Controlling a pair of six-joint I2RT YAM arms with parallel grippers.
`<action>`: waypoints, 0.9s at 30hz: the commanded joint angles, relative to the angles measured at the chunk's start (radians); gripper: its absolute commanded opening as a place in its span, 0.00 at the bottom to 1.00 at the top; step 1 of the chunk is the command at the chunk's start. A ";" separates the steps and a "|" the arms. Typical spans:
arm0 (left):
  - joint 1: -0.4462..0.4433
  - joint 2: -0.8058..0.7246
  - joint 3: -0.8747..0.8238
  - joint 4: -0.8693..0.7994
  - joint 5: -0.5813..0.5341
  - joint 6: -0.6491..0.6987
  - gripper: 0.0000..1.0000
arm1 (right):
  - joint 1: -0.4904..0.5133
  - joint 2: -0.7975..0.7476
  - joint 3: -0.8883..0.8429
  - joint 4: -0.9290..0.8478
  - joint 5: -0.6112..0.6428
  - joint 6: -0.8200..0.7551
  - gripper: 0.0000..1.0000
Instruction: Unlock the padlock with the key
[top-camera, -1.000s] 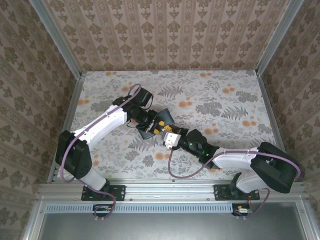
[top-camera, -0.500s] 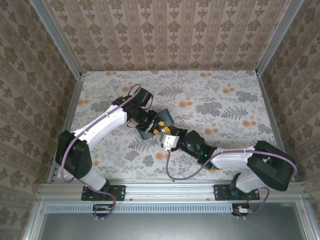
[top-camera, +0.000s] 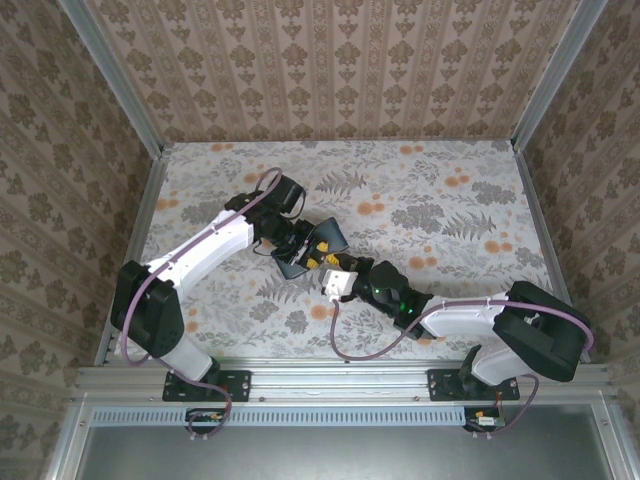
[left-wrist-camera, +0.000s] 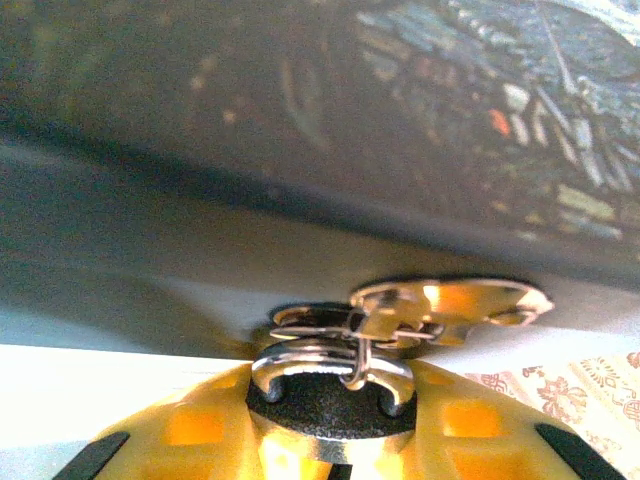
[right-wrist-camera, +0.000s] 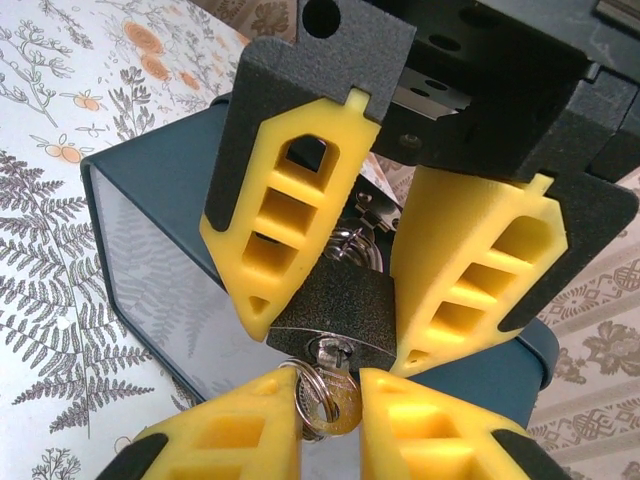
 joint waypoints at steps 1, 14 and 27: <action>0.001 -0.018 0.021 0.013 0.027 0.012 0.10 | 0.007 -0.012 0.034 -0.040 0.005 0.004 0.18; 0.001 -0.031 0.001 0.039 0.030 0.007 0.10 | 0.009 -0.076 0.089 -0.219 -0.011 0.158 0.14; 0.001 -0.065 -0.039 0.058 0.011 0.010 0.09 | -0.032 -0.084 0.148 -0.301 0.001 0.755 0.00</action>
